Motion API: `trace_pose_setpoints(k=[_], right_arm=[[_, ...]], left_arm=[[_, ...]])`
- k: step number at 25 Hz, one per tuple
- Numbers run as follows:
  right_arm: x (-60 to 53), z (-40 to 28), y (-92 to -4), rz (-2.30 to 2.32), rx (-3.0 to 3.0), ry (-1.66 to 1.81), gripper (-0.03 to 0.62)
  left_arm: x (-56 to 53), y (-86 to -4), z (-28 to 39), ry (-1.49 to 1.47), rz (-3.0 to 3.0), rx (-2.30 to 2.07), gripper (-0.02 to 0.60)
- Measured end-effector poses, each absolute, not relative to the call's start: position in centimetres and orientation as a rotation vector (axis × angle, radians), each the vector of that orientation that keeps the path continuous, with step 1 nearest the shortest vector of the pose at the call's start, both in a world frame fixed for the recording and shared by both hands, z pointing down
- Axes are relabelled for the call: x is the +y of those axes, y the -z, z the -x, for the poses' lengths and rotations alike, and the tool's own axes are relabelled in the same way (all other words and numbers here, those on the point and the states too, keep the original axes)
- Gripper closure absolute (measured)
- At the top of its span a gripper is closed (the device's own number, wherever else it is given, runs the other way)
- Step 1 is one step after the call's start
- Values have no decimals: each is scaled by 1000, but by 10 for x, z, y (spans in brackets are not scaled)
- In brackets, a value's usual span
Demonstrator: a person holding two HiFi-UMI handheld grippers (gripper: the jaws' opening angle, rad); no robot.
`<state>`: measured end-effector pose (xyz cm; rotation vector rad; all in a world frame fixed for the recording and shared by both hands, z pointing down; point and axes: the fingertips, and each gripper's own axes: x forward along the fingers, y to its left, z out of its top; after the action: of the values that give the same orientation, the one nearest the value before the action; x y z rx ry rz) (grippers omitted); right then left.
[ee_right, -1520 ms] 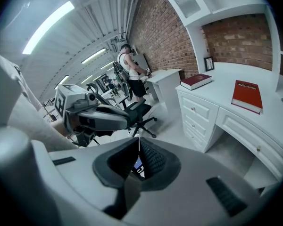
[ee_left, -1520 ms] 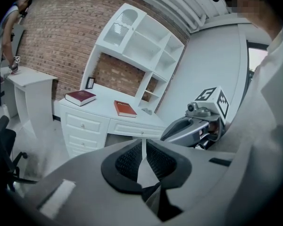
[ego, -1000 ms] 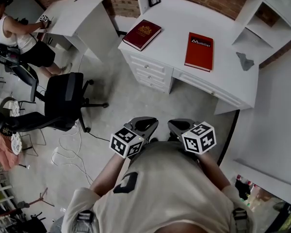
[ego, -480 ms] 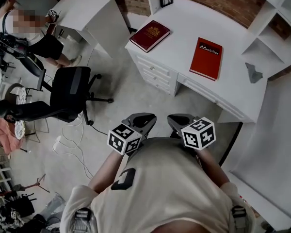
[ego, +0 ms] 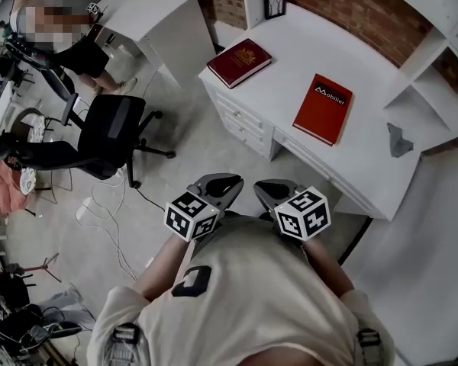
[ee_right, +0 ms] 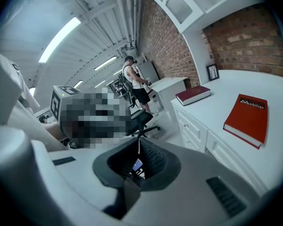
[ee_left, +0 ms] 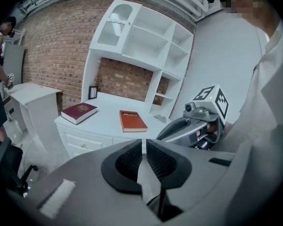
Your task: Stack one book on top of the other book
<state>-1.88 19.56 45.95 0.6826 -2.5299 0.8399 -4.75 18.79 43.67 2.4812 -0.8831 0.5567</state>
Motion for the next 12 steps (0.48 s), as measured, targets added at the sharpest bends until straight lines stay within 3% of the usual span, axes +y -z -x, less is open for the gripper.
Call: trace_pose_setpoints(k=[12], right_arm=[[178,-15,-473,-734,-2505,-945,588]], left_arm=[[153,-443,34,-583,-2459,-892,555]])
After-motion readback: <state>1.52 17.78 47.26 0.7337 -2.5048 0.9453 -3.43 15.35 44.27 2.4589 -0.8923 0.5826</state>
